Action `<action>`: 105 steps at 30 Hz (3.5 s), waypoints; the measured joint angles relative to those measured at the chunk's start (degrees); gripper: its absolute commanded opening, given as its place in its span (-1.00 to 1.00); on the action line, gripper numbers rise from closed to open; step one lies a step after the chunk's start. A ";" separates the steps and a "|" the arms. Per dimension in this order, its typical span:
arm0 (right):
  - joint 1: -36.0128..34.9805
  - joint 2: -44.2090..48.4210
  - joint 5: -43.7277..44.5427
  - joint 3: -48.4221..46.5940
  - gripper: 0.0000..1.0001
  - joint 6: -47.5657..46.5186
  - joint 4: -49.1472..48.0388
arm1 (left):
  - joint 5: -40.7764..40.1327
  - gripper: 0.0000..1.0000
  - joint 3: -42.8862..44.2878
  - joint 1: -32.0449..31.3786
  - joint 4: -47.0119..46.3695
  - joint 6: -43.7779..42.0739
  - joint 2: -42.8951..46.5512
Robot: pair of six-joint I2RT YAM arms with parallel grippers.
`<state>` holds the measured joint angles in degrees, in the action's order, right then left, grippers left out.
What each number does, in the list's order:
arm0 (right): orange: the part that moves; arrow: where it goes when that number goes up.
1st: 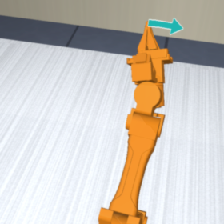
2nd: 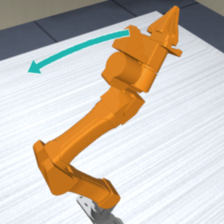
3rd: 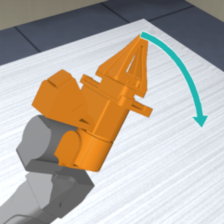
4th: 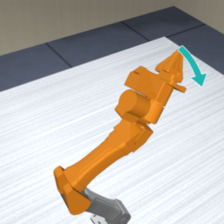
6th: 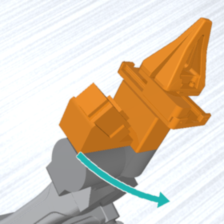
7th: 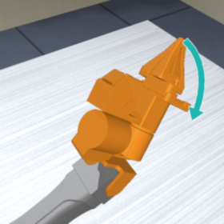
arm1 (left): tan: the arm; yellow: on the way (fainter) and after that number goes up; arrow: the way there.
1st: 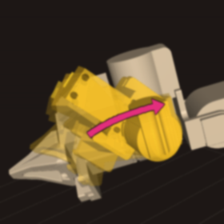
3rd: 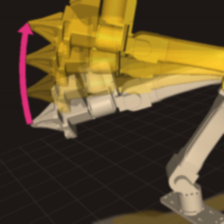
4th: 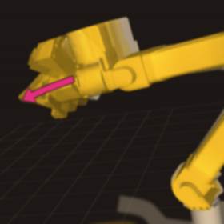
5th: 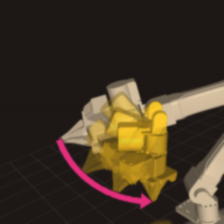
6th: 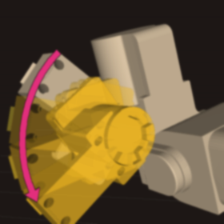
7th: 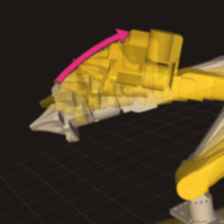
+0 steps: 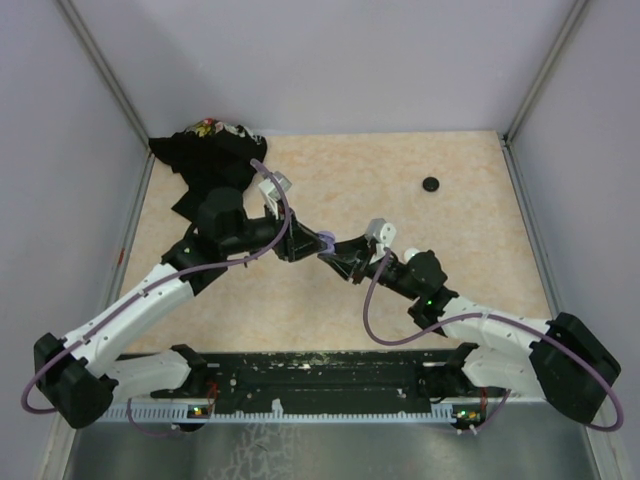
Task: Insert the wireless bluetooth earbuds into the charging case
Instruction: Place the earbud in the charging case.
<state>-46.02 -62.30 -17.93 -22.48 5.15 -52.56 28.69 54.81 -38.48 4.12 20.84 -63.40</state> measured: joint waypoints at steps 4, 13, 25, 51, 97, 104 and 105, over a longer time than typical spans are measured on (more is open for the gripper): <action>0.02 0.00 0.00 -0.02 -1.00 -0.07 0.00 | 0.79 0.00 0.85 -0.02 0.28 -0.04 -0.81; 0.00 -1.05 0.98 -0.13 -1.00 -0.07 0.07 | -0.90 0.07 1.77 0.00 2.73 -0.15 -0.81; 0.00 -2.08 1.33 -0.85 -1.00 -0.04 0.57 | -0.44 -0.09 1.86 0.00 2.80 0.42 -1.05; 0.00 -4.20 -0.11 -1.31 -1.00 0.09 1.16 | 6.47 -0.06 1.86 0.22 0.46 0.66 -3.34; 0.00 -4.20 1.29 -1.31 -1.00 0.63 1.11 | 4.39 -0.04 2.62 -0.07 7.58 0.13 -2.10; 0.00 -4.04 4.50 -0.98 -1.00 -0.76 1.38 | -7.76 0.00 2.62 -0.04 11.21 -0.42 1.84; 0.00 -3.69 5.29 -0.61 -1.00 -1.22 1.57 | -10.01 0.00 2.62 -0.04 12.11 -0.42 2.01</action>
<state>-46.02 -66.00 -12.64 -23.09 3.92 -50.98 18.68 57.43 -38.52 16.23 20.43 -61.39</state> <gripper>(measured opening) 0.256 0.496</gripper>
